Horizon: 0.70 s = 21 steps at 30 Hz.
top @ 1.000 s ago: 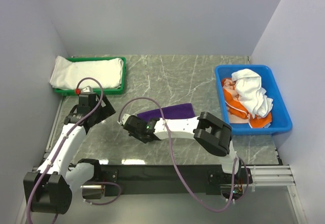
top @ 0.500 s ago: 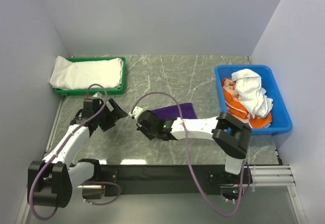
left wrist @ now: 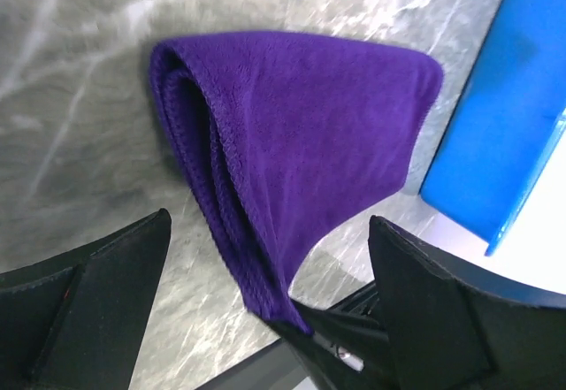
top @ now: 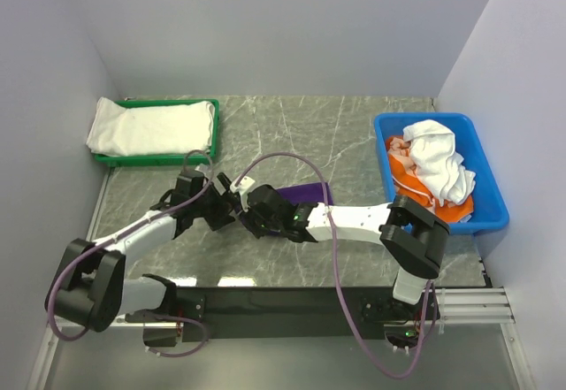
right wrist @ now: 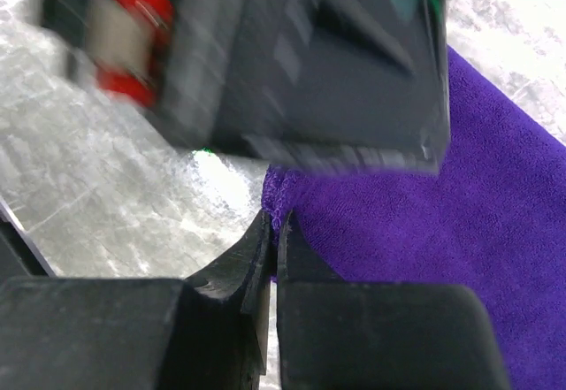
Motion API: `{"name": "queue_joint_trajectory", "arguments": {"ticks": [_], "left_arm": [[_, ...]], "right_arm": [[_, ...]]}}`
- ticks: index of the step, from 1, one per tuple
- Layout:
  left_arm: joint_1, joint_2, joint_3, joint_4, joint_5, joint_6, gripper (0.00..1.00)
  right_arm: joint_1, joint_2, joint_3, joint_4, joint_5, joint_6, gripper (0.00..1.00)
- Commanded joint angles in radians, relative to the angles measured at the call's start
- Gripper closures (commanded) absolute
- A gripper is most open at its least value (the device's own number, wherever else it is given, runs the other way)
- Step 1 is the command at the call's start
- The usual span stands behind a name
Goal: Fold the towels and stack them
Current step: Neatly place the folded towel into the bin
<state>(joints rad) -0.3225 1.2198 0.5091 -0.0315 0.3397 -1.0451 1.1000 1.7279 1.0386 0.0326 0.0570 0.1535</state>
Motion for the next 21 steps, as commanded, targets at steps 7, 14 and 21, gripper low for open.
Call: {"name": "queue_joint_trajectory", "arguments": {"ticks": [7,14,21], "left_arm": [[-0.069,0.078,-0.109,0.178,-0.108,-0.173,0.05],[-0.07,0.164,-0.1,0.236,-0.12,-0.168,0.4],[-0.07,0.153,0.015,0.081,-0.177,-0.049,0.9]], "right_arm": [[0.0,-0.001,-0.009,0.095,-0.016,0.04,1.0],[0.001,0.006,-0.017,0.105,-0.025,0.047,1.0],[0.003,-0.05,-0.046,0.109,-0.013,0.057,0.34]]}}
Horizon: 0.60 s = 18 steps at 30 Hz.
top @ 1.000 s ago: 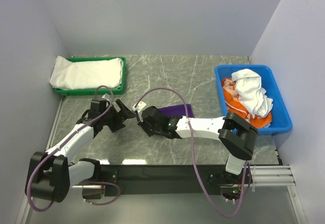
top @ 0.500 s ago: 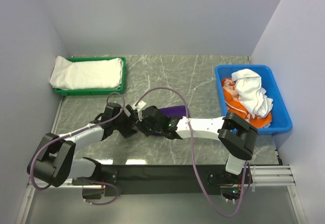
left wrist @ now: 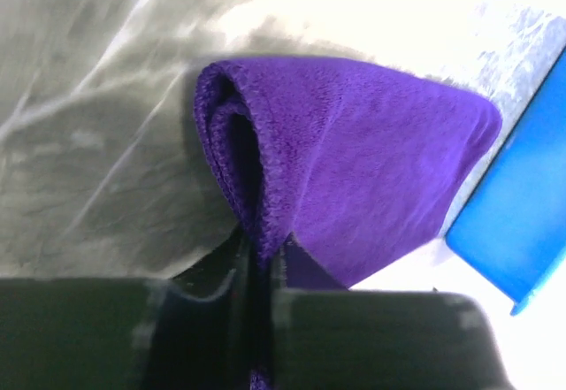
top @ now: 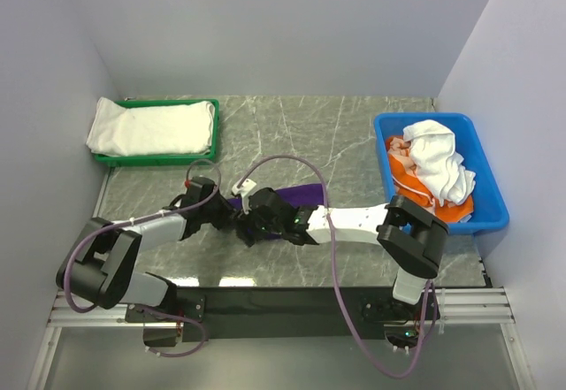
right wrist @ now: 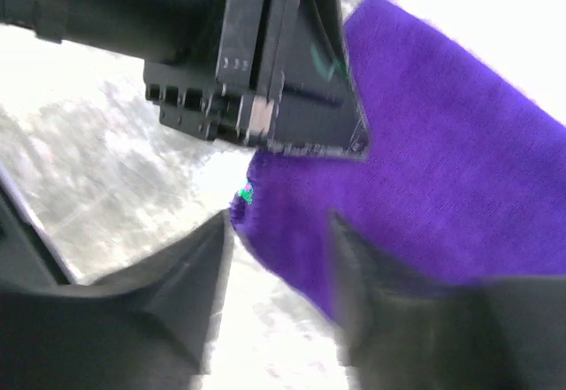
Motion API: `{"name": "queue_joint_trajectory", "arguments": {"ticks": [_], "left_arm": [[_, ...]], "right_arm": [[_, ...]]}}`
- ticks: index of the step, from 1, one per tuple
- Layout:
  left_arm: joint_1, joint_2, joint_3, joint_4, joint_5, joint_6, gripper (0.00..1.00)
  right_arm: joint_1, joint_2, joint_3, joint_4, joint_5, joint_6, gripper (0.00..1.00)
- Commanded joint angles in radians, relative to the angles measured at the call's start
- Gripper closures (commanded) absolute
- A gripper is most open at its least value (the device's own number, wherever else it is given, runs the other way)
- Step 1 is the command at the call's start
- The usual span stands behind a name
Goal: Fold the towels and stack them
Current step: Neatly place the folded towel into the bin
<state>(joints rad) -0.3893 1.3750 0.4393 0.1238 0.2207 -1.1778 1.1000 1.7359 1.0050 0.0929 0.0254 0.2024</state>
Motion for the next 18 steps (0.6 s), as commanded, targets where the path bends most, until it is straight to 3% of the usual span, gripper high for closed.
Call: {"name": "queue_joint_trajectory", "arguments": {"ticks": [1,2,4,10,18], "left_arm": [[-0.003,0.004,0.107,-0.099,-0.064,0.105,0.95],[-0.003,0.009,0.157,-0.121,-0.072,0.147,0.99],[0.0,0.03,0.215,-0.211,-0.101,0.193,0.99],[0.059,0.145,0.534,-0.462,-0.181,0.404,0.99],[0.2,0.375,1.093,-0.728,-0.218,0.586,0.99]], "right_arm": [[0.003,-0.07,-0.017,0.042,0.036,0.011,0.17],[0.001,-0.094,-0.023,0.035,0.042,0.012,0.1],[0.003,-0.122,-0.031,-0.004,0.063,0.009,0.08],[-0.015,-0.295,-0.118,-0.062,0.171,-0.004,0.05],[-0.077,-0.486,-0.19,-0.194,0.223,-0.031,0.04]]}}
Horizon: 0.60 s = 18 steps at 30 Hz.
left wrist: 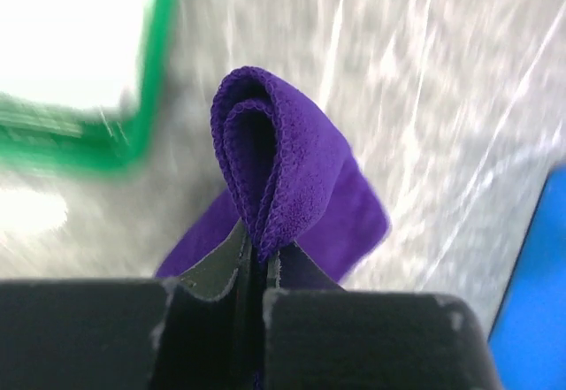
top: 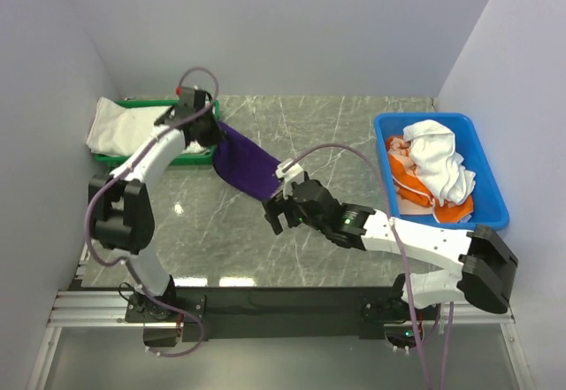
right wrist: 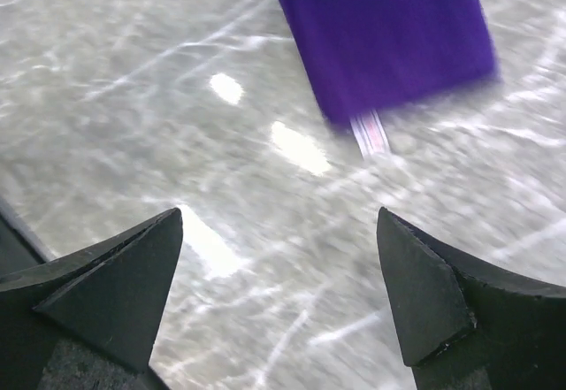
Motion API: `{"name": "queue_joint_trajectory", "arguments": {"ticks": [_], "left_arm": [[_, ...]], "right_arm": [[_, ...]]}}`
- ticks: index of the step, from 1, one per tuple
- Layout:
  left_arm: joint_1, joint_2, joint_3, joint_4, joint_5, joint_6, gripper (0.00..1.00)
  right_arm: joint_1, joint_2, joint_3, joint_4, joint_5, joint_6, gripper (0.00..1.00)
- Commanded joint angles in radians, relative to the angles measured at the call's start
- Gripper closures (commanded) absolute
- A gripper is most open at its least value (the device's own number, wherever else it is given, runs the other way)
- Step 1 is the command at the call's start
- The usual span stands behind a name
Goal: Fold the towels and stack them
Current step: Neatly place the folded towel into the bin
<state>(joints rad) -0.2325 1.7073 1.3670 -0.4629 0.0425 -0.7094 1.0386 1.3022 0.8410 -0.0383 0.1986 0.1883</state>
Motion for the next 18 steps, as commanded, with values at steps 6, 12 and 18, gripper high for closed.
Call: {"name": "queue_joint_trajectory", "arguments": {"ticks": [6,12,18], "left_arm": [[0.128,0.225,0.513,-0.263,-0.038,0.192,0.99],[0.209,0.284,0.676,-0.249,0.077,0.185,0.99],[0.283,0.36,0.877,-0.345,0.134,0.235,0.99]], "right_arm": [[-0.034,-0.075,-0.059,-0.107,0.039,-0.015,0.03],[-0.046,-0.008,-0.026,-0.158,0.025,-0.021,0.03],[-0.054,0.057,0.062,-0.23,0.027,-0.038,0.03]]}}
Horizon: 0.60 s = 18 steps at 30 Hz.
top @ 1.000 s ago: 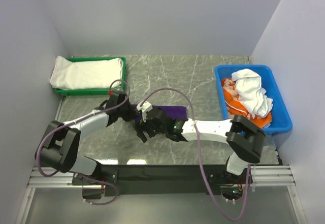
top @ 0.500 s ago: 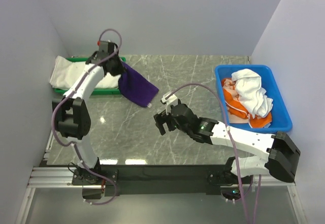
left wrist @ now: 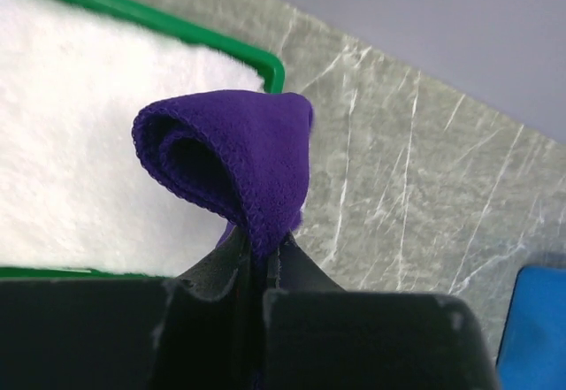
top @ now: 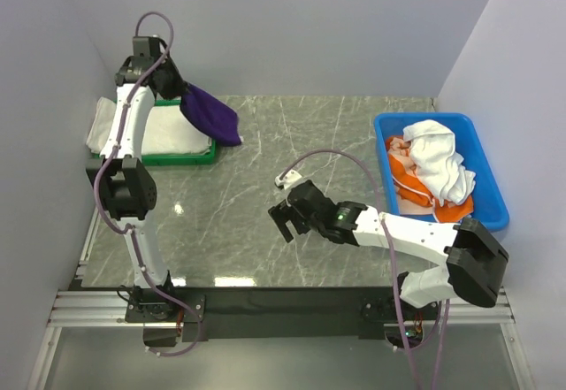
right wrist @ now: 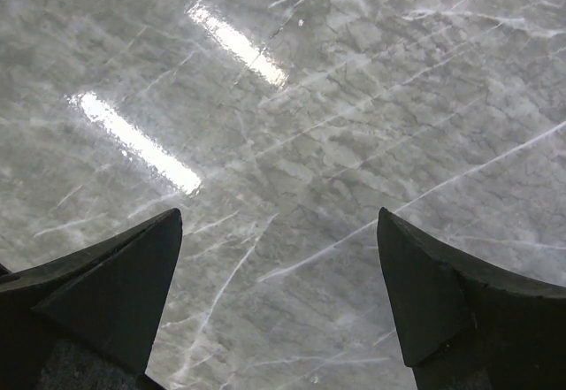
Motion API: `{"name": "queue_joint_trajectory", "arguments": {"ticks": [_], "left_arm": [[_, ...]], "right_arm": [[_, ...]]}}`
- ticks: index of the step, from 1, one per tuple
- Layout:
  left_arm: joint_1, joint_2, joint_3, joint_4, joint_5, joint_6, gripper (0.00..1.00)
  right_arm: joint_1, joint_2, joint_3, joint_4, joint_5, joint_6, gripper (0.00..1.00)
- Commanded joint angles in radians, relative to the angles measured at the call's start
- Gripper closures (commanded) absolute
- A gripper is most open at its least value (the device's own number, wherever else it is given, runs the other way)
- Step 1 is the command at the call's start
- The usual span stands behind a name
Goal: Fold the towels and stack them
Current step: Neatly place the folded towel into the bin
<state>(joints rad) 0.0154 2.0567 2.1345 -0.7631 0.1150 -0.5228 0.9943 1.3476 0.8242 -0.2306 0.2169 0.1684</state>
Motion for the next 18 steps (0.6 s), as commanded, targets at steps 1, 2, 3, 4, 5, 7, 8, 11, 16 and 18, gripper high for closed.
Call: {"name": "queue_joint_trajectory", "arguments": {"ticks": [1,2,3,4,5,7,8,11,16,18], "left_arm": [[0.046,0.028,0.151,-0.057,0.071,0.064,1.0],[0.055,0.034,0.168,-0.077,0.087,0.07,0.99],[0.076,0.04,0.182,-0.084,0.095,0.079,0.99],[0.086,0.043,0.197,-0.084,0.103,0.104,1.0],[0.093,0.043,0.196,-0.079,0.11,0.112,1.0],[0.119,0.043,0.203,-0.077,0.121,0.138,1.0],[0.135,0.046,0.208,-0.085,0.126,0.151,1.0],[0.162,0.066,0.235,-0.133,0.161,0.202,1.0],[0.19,0.1,0.251,-0.208,0.219,0.273,1.0],[0.204,0.115,0.246,-0.226,0.222,0.287,1.0]], "right_arm": [[-0.011,0.019,0.107,-0.05,0.012,-0.021,0.03],[-0.011,0.034,0.122,-0.062,0.01,-0.027,0.03],[-0.011,0.042,0.136,-0.09,0.01,-0.029,0.03],[-0.011,0.057,0.163,-0.104,0.012,-0.032,0.03],[-0.01,0.064,0.177,-0.117,0.013,-0.036,0.03],[-0.011,0.079,0.21,-0.153,0.016,-0.04,0.03],[-0.01,0.084,0.22,-0.164,0.019,-0.043,0.03],[-0.011,0.102,0.256,-0.209,0.027,-0.044,0.03],[-0.011,0.134,0.305,-0.253,0.021,-0.043,0.03],[-0.01,0.142,0.323,-0.272,0.016,-0.047,0.03]]}}
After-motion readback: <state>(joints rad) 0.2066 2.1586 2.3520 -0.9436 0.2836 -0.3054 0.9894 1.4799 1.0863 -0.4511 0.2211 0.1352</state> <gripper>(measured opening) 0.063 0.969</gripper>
